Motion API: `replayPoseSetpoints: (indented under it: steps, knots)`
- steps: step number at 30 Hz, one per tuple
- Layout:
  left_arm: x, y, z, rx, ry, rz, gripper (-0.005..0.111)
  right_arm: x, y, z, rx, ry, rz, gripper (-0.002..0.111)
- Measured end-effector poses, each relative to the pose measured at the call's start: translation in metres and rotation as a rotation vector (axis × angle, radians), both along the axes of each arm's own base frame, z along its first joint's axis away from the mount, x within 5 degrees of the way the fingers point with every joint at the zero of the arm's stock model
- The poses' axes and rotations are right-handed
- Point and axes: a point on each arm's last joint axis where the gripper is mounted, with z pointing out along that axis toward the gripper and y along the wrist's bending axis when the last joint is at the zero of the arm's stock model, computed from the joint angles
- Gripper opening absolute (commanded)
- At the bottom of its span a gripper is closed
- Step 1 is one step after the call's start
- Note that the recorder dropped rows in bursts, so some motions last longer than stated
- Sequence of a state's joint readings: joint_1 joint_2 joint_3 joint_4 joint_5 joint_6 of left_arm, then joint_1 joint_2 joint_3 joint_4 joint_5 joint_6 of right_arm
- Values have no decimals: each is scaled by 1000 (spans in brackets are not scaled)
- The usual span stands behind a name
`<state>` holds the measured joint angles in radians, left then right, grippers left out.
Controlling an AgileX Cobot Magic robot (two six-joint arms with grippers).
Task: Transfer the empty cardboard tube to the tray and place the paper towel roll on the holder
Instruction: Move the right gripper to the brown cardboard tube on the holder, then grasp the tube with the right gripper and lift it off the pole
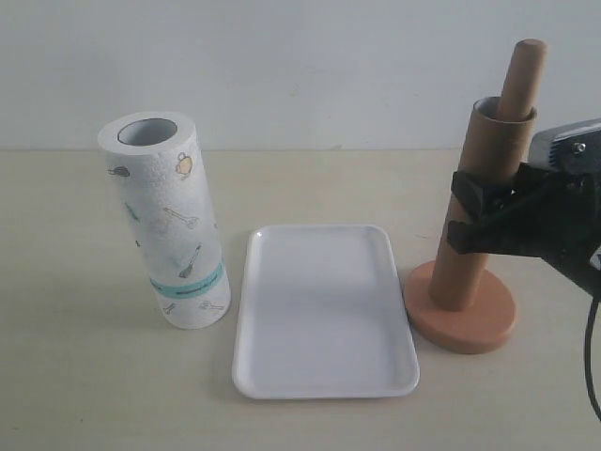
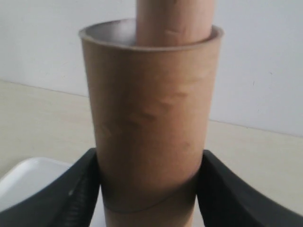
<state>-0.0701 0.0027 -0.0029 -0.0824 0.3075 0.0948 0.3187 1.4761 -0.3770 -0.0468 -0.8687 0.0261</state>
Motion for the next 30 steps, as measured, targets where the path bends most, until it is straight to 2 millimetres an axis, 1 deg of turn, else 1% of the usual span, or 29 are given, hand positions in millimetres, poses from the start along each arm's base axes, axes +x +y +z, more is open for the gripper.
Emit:
replayPoseSetpoints:
  steps: [10,12,13,15,16,17,18,19,20,21,22,24,25,26,27,29,30]
  knots:
    - [0,0,0,0,0,0,4,0,-1,0,9,1,-9,3]
    - [0,0,0,0,0,0,4,1,0,4,20,-35,-8,2]
    - [0,0,0,0,0,0,4,0,-1,7,24,-47,-8,0]
    - [0,0,0,0,0,0,4,-5,-2,22,43,-109,-8,0]
    - [0,0,0,0,0,0,4,-10,-4,35,59,-163,-9,0]
    - [0,0,0,0,0,0,4,-13,-5,42,68,-189,-9,0]
    - [0,0,0,0,0,0,4,-19,-7,61,85,-249,-9,0]
    - [0,0,0,0,0,0,4,-21,-8,72,89,-265,-10,0]
    - [0,0,0,0,0,0,4,-25,-9,94,89,-279,-12,0]
    - [0,0,0,0,0,0,4,-26,-10,103,86,-276,-14,0]
    - [0,0,0,0,0,0,4,-28,-11,117,82,-273,-15,0]
    - [0,0,0,0,0,0,4,-31,-12,135,77,-264,-19,0]
    - [0,0,0,0,0,0,4,-34,-13,151,82,-283,-20,0]
    - [0,0,0,0,0,0,4,-36,-14,162,82,-290,-21,0]
    - [0,0,0,0,0,0,4,-39,-15,170,81,-298,-21,0]
    - [0,0,0,0,0,0,4,-44,-16,195,76,-336,-19,0]
    - [0,0,0,0,0,0,4,-46,-17,203,72,-350,-19,0]
